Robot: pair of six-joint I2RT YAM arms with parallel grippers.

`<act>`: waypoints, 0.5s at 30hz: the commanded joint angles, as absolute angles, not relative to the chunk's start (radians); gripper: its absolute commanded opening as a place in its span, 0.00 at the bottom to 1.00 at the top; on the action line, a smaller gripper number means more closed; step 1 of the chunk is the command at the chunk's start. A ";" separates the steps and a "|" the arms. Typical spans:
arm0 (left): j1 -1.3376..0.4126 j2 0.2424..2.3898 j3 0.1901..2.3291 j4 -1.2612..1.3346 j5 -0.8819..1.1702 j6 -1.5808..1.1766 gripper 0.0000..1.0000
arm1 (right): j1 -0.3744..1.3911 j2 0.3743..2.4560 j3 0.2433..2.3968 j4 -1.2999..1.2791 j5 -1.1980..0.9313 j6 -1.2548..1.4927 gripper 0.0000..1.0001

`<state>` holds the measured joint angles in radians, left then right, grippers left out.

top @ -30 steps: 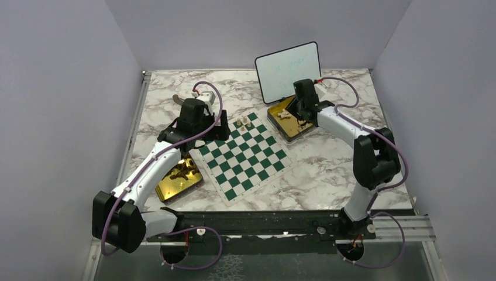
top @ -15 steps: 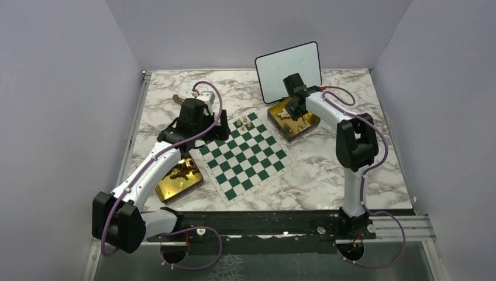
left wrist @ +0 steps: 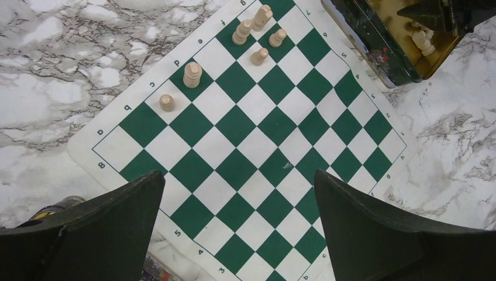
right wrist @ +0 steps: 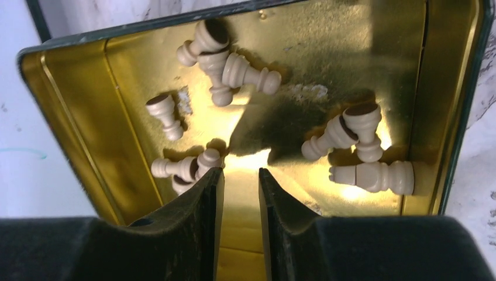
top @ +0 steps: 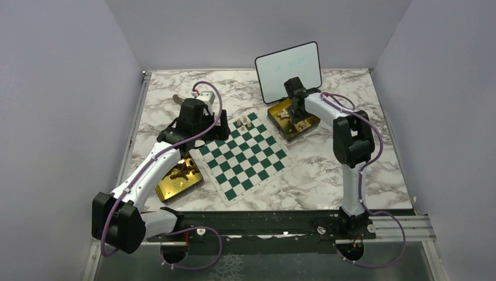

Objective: Set up the chess pieces on the board
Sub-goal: Pick up the chess piece from the storage box.

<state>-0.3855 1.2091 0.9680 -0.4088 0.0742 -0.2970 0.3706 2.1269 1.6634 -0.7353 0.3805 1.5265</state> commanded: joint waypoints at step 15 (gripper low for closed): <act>-0.379 1.188 0.968 -0.394 0.076 -0.287 0.99 | 0.357 2.149 1.695 -0.704 0.397 1.606 0.38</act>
